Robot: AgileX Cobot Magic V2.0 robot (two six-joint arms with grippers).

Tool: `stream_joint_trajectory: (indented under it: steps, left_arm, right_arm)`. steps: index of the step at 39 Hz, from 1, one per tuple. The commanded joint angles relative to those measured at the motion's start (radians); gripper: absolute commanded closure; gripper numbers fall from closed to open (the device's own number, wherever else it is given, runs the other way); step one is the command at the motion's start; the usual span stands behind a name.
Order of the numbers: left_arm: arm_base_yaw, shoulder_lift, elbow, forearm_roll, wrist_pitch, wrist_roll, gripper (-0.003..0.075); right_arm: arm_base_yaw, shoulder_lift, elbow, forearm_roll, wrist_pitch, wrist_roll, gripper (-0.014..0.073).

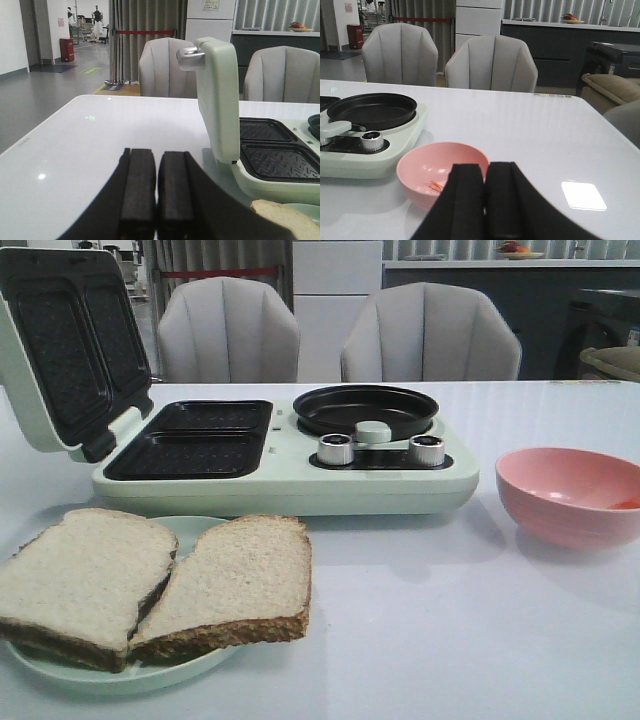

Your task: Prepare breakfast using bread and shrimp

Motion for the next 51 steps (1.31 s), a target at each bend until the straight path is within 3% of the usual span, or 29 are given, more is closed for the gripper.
stream_joint_trajectory:
  steps: [1,17,23,26,29,36,44,51]
  left_arm:
    - [-0.006,-0.016,0.02,-0.001,-0.078,-0.002,0.0606]
    - [-0.006,-0.016,0.02,-0.001,-0.1,-0.002,0.0606]
    - [-0.006,-0.016,0.02,-0.004,-0.227,-0.002,0.0606]
    - [-0.006,-0.014,0.012,-0.009,-0.367,-0.002,0.0606]
    - [-0.006,-0.012,-0.032,-0.009,-0.393,-0.002,0.0606]
    - [-0.006,0.023,-0.242,-0.009,-0.101,-0.002,0.0606]
    - [-0.006,0.197,-0.453,0.006,0.261,-0.002,0.0606]
    - [-0.006,0.3,-0.505,-0.052,0.326,-0.002,0.0607]
  right_arm:
    - [-0.003,-0.022,-0.017,-0.014,-0.078,-0.004,0.0452]
    - [-0.003,-0.022,-0.017,-0.014,-0.078,-0.004,0.0452]
    - [-0.003,-0.022,-0.017,-0.014,-0.078,-0.004,0.0452]
    - [-0.003,-0.022,-0.017,-0.014,-0.078,-0.004,0.0452]
    - [-0.003,-0.022,-0.017,-0.014,-0.078,-0.004,0.0452]
    - [-0.003,-0.022,-0.017,-0.014,-0.078,-0.004,0.0452]
    - [-0.003,-0.022,-0.017,-0.014,-0.078,-0.004,0.0452]
    - [-0.003,-0.022,-0.017,-0.014,-0.078,-0.004,0.0452]
